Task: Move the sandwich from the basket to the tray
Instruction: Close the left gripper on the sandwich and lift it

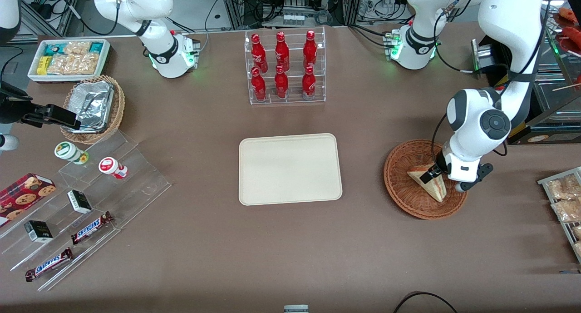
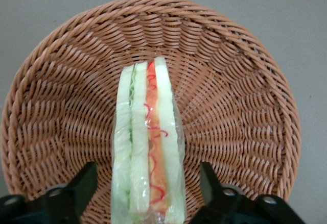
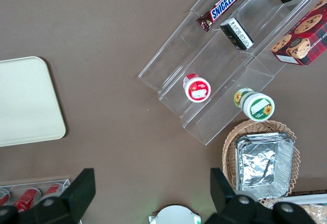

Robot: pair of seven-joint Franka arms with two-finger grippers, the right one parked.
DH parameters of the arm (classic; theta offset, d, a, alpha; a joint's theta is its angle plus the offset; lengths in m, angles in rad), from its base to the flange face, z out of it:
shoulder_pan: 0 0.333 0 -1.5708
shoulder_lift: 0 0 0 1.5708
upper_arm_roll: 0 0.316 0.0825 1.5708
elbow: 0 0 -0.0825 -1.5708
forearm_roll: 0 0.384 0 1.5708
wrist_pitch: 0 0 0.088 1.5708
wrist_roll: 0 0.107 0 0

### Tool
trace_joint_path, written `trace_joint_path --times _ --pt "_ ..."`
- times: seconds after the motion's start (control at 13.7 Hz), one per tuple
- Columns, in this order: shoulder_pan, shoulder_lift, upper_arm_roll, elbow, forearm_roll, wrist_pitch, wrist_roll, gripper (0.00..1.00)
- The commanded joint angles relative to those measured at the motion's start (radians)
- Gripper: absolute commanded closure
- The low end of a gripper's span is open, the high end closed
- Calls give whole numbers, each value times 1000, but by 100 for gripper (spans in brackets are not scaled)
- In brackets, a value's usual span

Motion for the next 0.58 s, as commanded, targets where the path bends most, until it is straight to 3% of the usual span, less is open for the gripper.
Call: trace_joint_path --times 0.0,0.36,0.51 --pt "-5 5 -3 -1 20 22 -31 100" --pt "-5 -19 -10 7 20 7 -51 100" --pt "-5 -48 -10 42 20 -83 -51 100"
